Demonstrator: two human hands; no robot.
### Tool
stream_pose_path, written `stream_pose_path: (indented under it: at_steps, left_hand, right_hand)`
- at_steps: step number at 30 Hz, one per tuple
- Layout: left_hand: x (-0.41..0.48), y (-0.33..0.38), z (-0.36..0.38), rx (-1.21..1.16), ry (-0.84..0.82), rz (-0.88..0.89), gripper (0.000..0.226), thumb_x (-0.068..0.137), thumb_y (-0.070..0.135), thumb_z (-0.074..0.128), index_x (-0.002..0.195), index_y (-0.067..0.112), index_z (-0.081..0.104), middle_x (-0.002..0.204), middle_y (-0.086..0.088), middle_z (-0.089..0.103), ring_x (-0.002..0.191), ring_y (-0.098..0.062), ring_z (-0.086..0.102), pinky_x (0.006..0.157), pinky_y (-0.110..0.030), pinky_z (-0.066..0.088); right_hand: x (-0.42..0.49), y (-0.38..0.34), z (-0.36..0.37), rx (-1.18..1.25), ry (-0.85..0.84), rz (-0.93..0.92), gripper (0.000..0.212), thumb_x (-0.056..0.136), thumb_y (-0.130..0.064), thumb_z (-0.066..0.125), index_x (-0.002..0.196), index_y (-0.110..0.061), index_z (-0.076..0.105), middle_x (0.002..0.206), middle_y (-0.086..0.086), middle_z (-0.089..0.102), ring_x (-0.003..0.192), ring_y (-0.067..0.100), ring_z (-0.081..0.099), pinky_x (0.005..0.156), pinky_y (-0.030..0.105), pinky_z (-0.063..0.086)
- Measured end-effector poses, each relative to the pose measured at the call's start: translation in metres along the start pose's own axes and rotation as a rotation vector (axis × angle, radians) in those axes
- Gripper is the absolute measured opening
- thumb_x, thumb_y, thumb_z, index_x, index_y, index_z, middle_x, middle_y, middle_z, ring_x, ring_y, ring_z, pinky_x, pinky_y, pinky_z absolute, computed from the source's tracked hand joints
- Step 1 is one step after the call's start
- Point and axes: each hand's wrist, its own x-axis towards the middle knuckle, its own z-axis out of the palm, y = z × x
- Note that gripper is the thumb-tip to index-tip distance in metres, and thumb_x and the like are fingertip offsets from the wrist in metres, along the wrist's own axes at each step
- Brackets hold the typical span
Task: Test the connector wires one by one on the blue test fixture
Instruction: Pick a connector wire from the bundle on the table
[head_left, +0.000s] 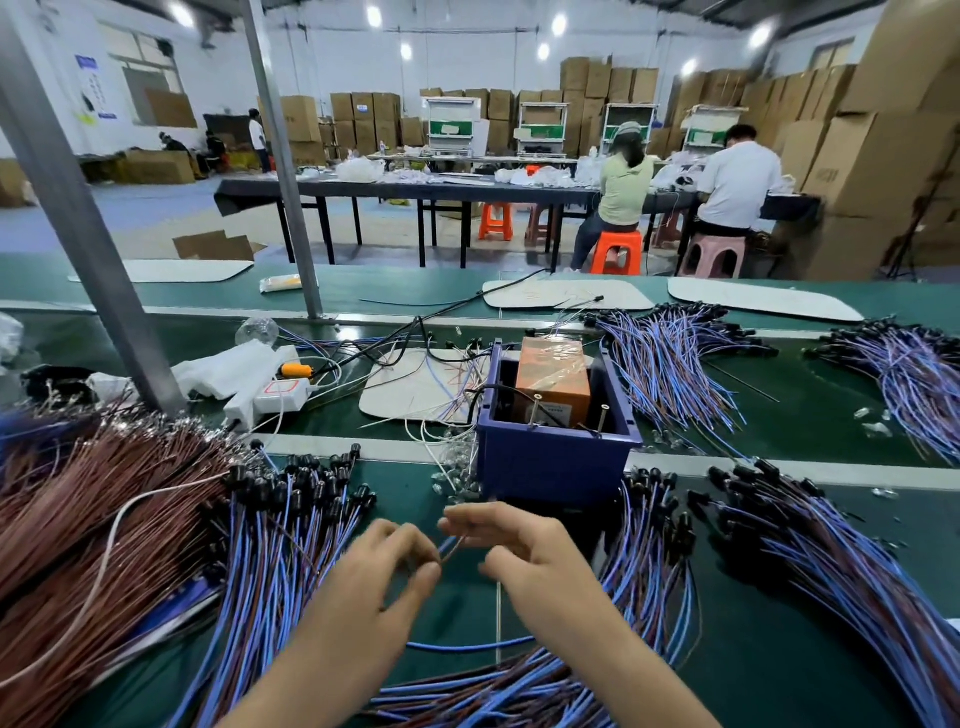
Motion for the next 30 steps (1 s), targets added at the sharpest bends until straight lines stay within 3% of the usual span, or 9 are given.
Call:
stream_pose_path:
  at_steps: [3, 6, 9, 13, 17, 21, 24, 27, 30]
  left_hand:
    - [-0.005, -0.008, 0.001, 0.038, -0.101, -0.062, 0.018, 0.095, 0.019, 0.053, 0.077, 0.024, 0.051, 0.109, 0.01, 0.05, 0.104, -0.001, 0.048, 0.088, -0.015, 0.034]
    - [-0.012, -0.008, 0.003, -0.173, -0.212, -0.227, 0.024, 0.099, 0.017, 0.046, 0.086, 0.001, 0.059, 0.077, 0.0, 0.066, 0.067, -0.015, 0.063, 0.063, -0.03, 0.048]
    - [-0.017, -0.004, -0.004, -0.318, -0.088, -0.204, 0.029, 0.099, 0.011, 0.043, 0.076, -0.001, 0.055, 0.053, -0.003, 0.064, 0.034, -0.009, 0.041, 0.039, -0.017, 0.031]
    - [-0.015, 0.0, -0.028, -0.401, -0.144, -0.163, 0.022, 0.096, 0.017, 0.048, 0.078, 0.006, 0.053, 0.07, -0.012, 0.07, 0.04, -0.011, 0.031, 0.039, -0.016, 0.025]
    - [-0.014, 0.009, -0.046, -0.393, -0.201, -0.138, 0.025, 0.082, 0.032, 0.055, 0.084, 0.007, 0.059, 0.073, -0.012, 0.071, 0.041, -0.01, 0.028, 0.04, -0.015, 0.024]
    - [-0.011, 0.015, -0.044, -0.466, -0.14, -0.158, 0.019, 0.087, 0.018, 0.053, 0.087, 0.001, 0.061, 0.073, -0.016, 0.07, 0.037, -0.011, 0.027, 0.037, -0.014, 0.023]
    - [-0.013, 0.015, -0.042, -0.477, -0.113, -0.165, 0.014, 0.091, 0.007, 0.051, 0.087, 0.0, 0.063, 0.075, -0.016, 0.071, 0.037, -0.012, 0.028, 0.037, -0.015, 0.024]
    - [-0.017, 0.019, -0.044, -0.474, -0.098, -0.17, 0.016, 0.082, 0.016, 0.058, 0.084, 0.006, 0.071, 0.076, -0.013, 0.073, 0.038, -0.01, 0.036, 0.038, -0.014, 0.029]
    - [-0.015, 0.026, -0.045, -0.409, -0.157, -0.135, 0.019, 0.086, 0.012, 0.061, 0.084, 0.022, 0.076, 0.08, -0.004, 0.075, 0.041, -0.003, 0.04, 0.044, -0.012, 0.032]
  right_hand:
    - [-0.005, -0.002, -0.008, 0.02, 0.074, -0.067, 0.057, 0.084, 0.011, 0.043, 0.109, -0.034, 0.068, 0.105, -0.024, 0.069, 0.068, 0.008, 0.057, 0.067, 0.016, 0.042]
    - [-0.007, 0.002, -0.021, 0.062, 0.186, -0.089, 0.058, 0.088, 0.009, 0.047, 0.115, -0.039, 0.065, 0.11, -0.027, 0.067, 0.051, 0.011, 0.047, 0.055, 0.013, 0.039]
    - [-0.008, 0.013, -0.039, 0.033, 0.302, -0.06, 0.058, 0.089, 0.007, 0.05, 0.119, -0.042, 0.06, 0.118, -0.025, 0.064, 0.071, -0.011, 0.059, 0.066, 0.008, 0.044]
    - [-0.015, 0.036, -0.065, -0.03, 0.488, 0.008, 0.06, 0.088, 0.003, 0.055, 0.12, -0.047, 0.057, 0.119, -0.025, 0.063, 0.066, -0.012, 0.04, 0.072, 0.014, 0.032]
    - [-0.018, 0.043, -0.09, -0.005, 0.568, -0.003, 0.059, 0.088, 0.007, 0.055, 0.121, -0.041, 0.059, 0.118, -0.025, 0.063, 0.092, -0.013, 0.06, 0.09, 0.016, 0.044]
    - [-0.017, 0.046, -0.1, -0.014, 0.552, 0.013, 0.047, 0.088, 0.006, 0.056, 0.108, -0.035, 0.068, 0.109, -0.019, 0.069, 0.112, -0.005, 0.058, 0.1, 0.023, 0.041]
    - [-0.019, 0.052, -0.101, -0.12, 0.475, 0.079, 0.035, 0.09, 0.002, 0.056, 0.097, -0.028, 0.073, 0.091, -0.017, 0.074, 0.082, 0.004, 0.068, 0.079, 0.019, 0.052]
    - [-0.025, 0.056, -0.101, -0.256, 0.438, 0.192, 0.031, 0.091, -0.001, 0.055, 0.089, -0.025, 0.074, 0.062, -0.009, 0.071, 0.034, 0.006, 0.037, 0.038, 0.017, 0.033]
    - [-0.028, 0.04, -0.088, -0.401, 0.539, 0.102, 0.028, 0.089, -0.008, 0.06, 0.082, -0.033, 0.072, 0.051, -0.006, 0.06, 0.043, 0.005, 0.042, 0.045, 0.017, 0.033]
